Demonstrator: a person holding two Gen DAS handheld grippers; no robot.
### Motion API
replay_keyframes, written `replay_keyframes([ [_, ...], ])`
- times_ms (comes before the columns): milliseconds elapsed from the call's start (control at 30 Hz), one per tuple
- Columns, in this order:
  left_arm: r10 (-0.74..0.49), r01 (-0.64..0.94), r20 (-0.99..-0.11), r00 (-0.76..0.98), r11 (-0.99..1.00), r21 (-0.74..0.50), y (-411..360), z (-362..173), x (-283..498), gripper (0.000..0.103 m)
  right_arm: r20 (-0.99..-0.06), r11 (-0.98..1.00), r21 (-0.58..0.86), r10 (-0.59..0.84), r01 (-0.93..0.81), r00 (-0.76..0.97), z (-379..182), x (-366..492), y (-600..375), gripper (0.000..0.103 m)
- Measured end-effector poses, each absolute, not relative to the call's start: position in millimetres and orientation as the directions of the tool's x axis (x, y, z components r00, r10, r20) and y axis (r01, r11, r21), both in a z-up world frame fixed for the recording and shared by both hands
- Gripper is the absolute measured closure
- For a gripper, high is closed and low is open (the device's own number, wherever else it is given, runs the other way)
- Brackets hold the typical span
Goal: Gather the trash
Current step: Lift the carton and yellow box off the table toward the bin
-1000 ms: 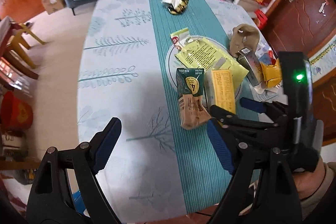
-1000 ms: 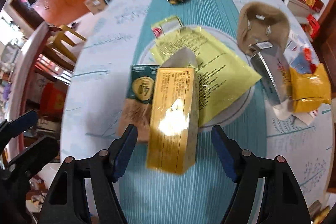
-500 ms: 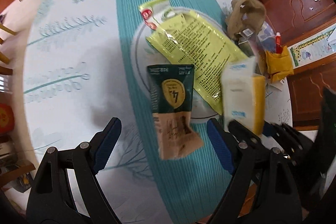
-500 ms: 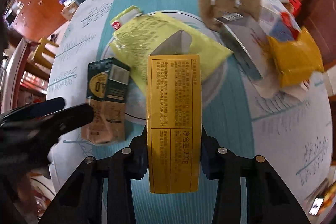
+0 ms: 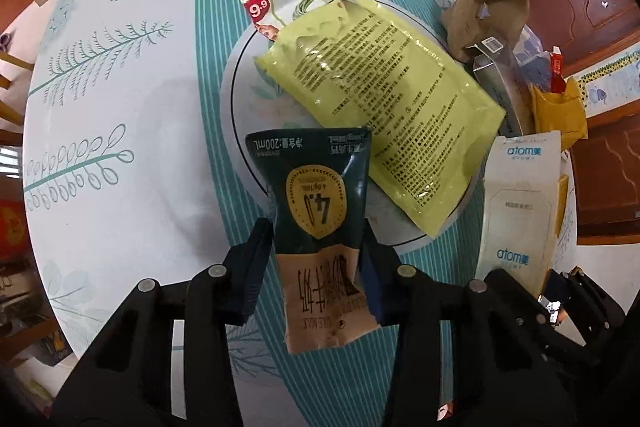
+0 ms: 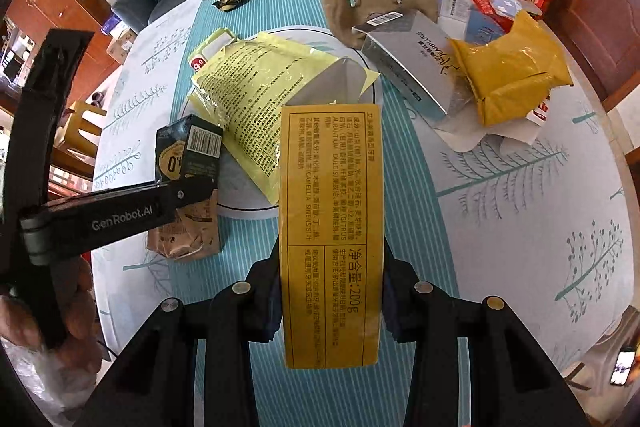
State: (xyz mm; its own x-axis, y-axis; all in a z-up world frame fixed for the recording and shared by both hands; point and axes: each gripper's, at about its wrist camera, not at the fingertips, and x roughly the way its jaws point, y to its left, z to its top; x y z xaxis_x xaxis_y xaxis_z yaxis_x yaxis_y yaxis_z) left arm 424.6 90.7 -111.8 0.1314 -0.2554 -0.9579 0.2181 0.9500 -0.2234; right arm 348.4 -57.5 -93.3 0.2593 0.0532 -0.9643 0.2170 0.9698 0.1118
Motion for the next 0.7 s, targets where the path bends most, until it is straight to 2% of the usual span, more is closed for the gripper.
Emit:
replay_keyframes([
  [267, -0.243, 0.227, -0.951, 0.190, 0.953, -0.199, 99, -84, 391, 0.066, -0.951, 0.974, 0.140, 0.082, 0.176, 0.298, -67, 339, -58, 0.064],
  [700, -0.209, 0.218, -0.904, 0.373, 0.967, -0.134, 97, 10, 279, 0.066, -0.897, 0.984, 0.180, 0.159, 0.011, 0.413, 4, 276, -68, 0.064],
])
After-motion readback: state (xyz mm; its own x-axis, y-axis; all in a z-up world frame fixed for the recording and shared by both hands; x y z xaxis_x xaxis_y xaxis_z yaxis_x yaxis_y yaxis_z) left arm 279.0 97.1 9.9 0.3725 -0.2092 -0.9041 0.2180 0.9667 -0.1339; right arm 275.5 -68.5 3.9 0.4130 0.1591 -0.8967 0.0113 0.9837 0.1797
